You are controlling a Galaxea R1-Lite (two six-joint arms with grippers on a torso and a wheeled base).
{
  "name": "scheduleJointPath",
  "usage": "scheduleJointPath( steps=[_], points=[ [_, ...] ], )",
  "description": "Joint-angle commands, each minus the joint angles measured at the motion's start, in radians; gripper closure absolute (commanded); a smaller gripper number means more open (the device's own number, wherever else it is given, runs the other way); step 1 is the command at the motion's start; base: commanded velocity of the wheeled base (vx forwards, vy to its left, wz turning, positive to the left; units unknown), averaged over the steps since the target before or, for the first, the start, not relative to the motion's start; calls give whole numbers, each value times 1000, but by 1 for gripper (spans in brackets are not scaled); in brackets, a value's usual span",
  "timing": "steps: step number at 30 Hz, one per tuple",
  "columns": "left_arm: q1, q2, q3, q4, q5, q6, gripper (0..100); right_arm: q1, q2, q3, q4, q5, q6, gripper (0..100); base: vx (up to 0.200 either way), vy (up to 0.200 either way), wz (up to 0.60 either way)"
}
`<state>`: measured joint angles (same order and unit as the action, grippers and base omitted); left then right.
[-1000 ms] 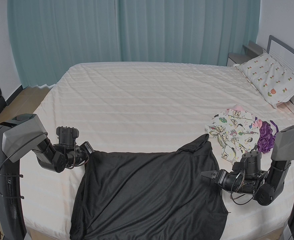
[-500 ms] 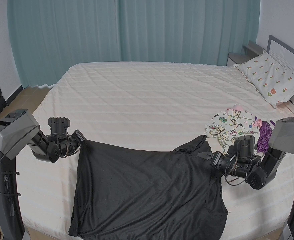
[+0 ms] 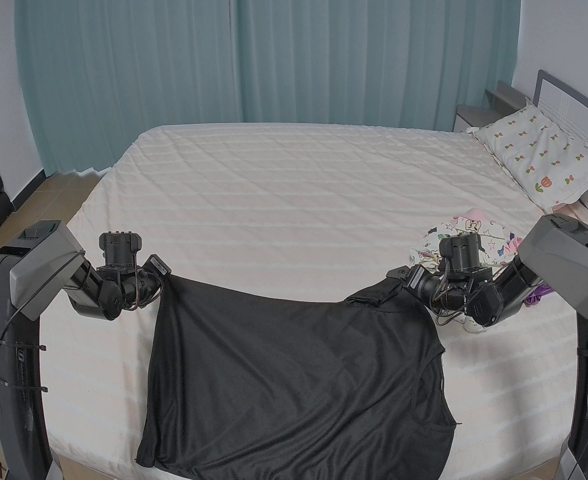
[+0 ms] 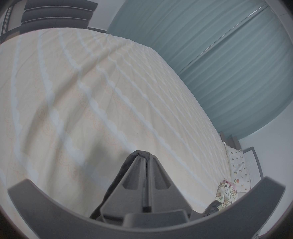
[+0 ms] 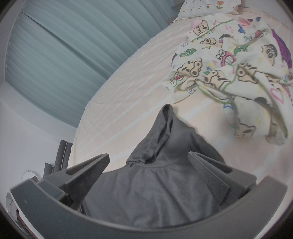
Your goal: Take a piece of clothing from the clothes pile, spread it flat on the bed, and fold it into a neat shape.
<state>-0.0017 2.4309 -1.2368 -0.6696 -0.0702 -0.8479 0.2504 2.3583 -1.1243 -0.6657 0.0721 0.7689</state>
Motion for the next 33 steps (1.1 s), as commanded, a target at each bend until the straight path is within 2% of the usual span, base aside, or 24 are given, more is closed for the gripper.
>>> scheduleJointPath(
  steps=[1,6,14,21,26,32,33],
  points=[
    [5,37,-21,-4,-2,-34,100,43,118,-166,87,-26,16,0,0,0,0],
    [20,50,-20,-8,0,-50,100,61,174,-256,123,-95,15,0,0,0,0],
    [25,65,-20,-10,-2,-51,100,84,213,-341,138,-98,9,0,0,0,0],
    [25,66,-15,-10,-2,-51,100,102,265,-462,261,-110,6,0,0,0,0],
    [25,66,-13,-10,0,-51,100,99,297,-514,278,-112,4,0,0,0,0],
    [26,66,-13,-10,0,-51,100,93,346,-646,348,-114,6,0,0,0,0],
    [25,66,-13,-10,1,-50,100,90,372,-732,360,-114,12,0,0,0,0]
  ],
)
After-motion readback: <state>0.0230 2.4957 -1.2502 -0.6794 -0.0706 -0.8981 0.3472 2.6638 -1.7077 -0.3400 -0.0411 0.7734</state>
